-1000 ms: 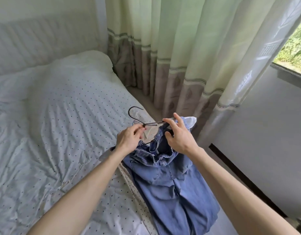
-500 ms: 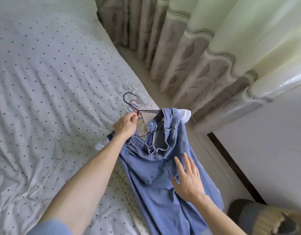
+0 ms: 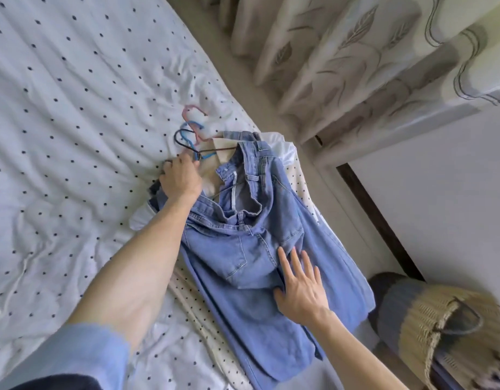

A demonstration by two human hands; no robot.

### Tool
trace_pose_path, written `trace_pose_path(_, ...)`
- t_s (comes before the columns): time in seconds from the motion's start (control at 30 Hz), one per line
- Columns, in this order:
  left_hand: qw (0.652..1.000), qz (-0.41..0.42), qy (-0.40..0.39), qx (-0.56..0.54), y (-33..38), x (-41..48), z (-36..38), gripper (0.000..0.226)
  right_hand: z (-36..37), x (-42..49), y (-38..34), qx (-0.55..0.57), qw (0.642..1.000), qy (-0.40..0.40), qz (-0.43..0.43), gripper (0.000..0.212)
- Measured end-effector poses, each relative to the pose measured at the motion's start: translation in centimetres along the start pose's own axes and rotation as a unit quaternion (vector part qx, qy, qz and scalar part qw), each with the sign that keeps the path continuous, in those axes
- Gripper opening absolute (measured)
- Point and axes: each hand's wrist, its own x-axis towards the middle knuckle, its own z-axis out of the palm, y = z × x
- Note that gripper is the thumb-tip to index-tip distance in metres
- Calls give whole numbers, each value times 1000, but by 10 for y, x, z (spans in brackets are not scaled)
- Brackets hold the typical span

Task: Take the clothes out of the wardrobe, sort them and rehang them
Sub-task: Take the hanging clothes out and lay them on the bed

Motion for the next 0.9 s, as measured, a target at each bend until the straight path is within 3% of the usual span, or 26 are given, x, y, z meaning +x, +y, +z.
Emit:
trace_pose_path(0.23,990,108,86,-27,29,-3,-24,30,9,0,1,27,996,75,41,90)
trace_pose_path(0.37,990,105,79,-58,36,15,-34,27,3,6,6,28,989,140,28,90)
trace_pose_path(0.67,999,-28,-28,22,27,31,4,32,-3,22,5,51,998,39,5,88)
trace_pose_path(0.9,998,5,-36,46,27,9,-17,41,-15,5,10,89,995,27,-18,72)
